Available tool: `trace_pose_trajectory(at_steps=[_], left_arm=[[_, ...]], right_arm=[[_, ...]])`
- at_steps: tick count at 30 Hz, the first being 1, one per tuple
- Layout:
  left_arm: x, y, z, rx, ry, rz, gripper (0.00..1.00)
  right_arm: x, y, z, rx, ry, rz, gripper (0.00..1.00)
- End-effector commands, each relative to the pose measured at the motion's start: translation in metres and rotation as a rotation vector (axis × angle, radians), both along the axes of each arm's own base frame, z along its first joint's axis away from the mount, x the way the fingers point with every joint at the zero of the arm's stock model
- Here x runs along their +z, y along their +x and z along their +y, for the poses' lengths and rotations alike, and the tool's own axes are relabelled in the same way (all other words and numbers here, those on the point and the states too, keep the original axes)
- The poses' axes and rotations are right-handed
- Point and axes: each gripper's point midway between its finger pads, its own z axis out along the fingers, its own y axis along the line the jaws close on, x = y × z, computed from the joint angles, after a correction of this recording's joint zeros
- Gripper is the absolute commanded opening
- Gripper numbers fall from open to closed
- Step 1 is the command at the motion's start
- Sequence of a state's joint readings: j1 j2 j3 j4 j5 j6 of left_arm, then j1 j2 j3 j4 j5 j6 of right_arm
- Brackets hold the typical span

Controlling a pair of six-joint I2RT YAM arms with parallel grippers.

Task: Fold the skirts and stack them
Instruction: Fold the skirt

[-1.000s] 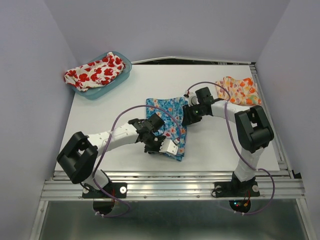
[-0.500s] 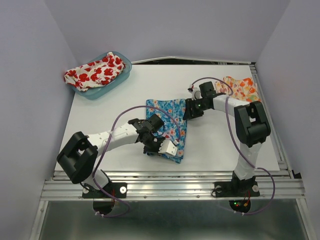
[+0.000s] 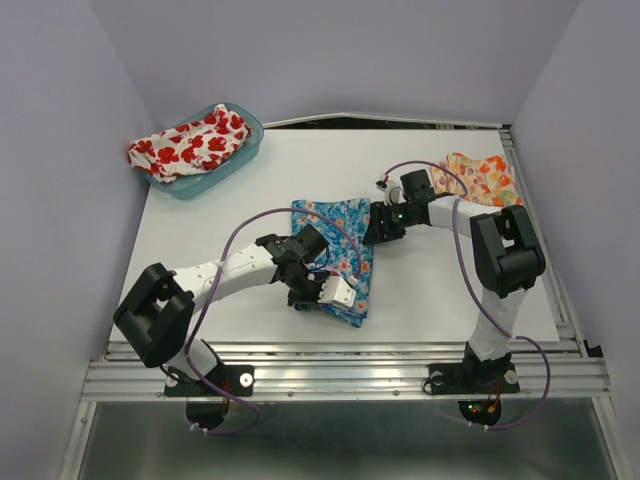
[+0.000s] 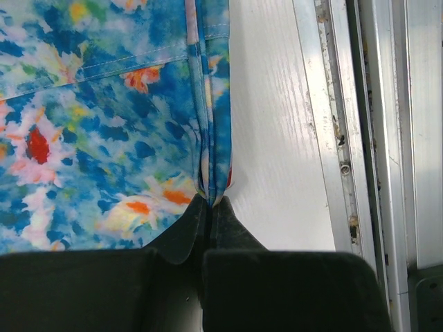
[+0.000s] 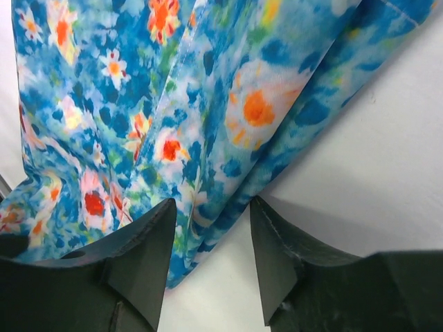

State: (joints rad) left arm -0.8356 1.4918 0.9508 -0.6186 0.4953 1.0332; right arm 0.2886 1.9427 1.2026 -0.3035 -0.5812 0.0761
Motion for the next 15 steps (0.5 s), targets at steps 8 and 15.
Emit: trace_pose_trajectory(at_steps=[8, 15], left_arm=[[0.026, 0.003, -0.012, 0.014, -0.054, 0.02, 0.0], [0.05, 0.006, -0.019, 0.034, -0.085, 0.043, 0.0]], right_arm=[[-0.071, -0.06, -0.034, 0.027, -0.305, 0.101, 0.45], [-0.091, -0.064, -0.029, 0.122, -0.486, 0.044, 0.3]])
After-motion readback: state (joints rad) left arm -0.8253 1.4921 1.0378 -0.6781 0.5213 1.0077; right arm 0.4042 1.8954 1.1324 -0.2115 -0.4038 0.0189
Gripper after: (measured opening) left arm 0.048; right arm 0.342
